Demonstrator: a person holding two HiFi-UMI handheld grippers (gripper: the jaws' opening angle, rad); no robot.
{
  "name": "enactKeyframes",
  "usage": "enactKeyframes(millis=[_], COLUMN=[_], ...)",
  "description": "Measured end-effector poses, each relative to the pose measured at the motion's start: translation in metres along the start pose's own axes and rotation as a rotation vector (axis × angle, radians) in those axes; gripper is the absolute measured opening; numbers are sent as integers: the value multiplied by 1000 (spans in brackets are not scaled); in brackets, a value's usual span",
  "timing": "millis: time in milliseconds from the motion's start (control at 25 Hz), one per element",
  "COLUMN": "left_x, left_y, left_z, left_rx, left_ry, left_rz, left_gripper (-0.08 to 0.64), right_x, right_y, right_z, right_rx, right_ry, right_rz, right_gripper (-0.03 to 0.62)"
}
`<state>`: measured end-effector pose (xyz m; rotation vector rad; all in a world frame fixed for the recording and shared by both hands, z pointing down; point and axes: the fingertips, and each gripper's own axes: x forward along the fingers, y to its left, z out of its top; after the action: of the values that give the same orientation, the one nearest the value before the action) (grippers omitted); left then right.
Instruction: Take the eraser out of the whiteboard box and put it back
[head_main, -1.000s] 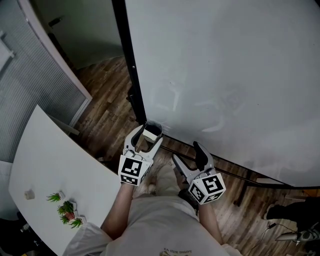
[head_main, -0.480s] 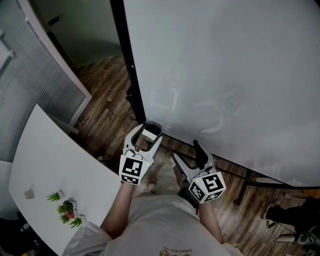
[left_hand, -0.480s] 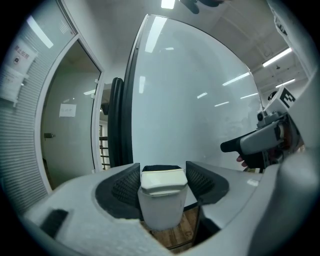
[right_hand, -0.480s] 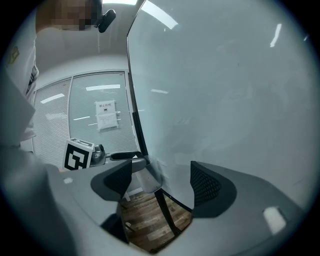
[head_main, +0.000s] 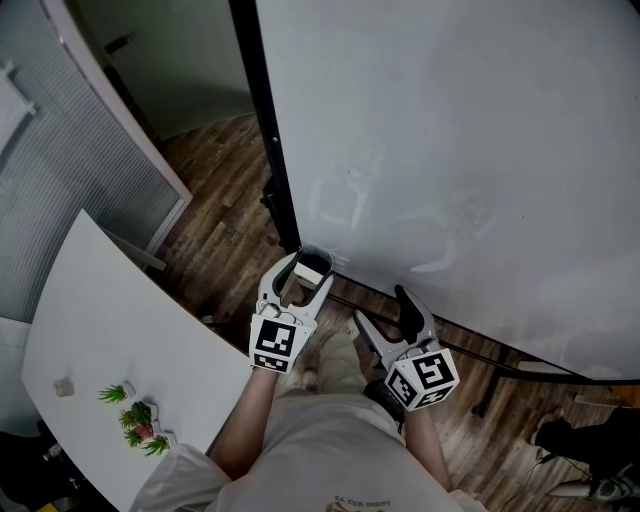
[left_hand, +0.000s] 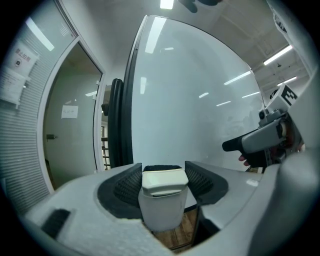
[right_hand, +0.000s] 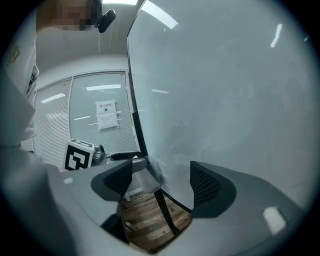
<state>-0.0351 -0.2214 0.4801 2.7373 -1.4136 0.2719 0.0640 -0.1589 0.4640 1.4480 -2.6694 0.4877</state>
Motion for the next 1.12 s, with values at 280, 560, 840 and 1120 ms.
enactKeyframes(millis=[280,560,840,1120], left_x=[1,0,-1,-1], left_y=[1,1,1,2], left_z=[0,1,-1,-4], left_rx=[-3,-14,-14,-25], left_ry=[-2,-5,4,18], left_rz=[-8,-8,-7,-12], left_gripper=[267,265,264,264], right_x=[-1,-4,-6,-7], right_y=[-2,-5,-3,-4], right_z=[-1,-1,-2,-1], right_rx=[4,11,12,11], right_ry=[3,-1,-5,-10], right_rz=[-1,-5,-3,-8], right_gripper=[354,353,350,348])
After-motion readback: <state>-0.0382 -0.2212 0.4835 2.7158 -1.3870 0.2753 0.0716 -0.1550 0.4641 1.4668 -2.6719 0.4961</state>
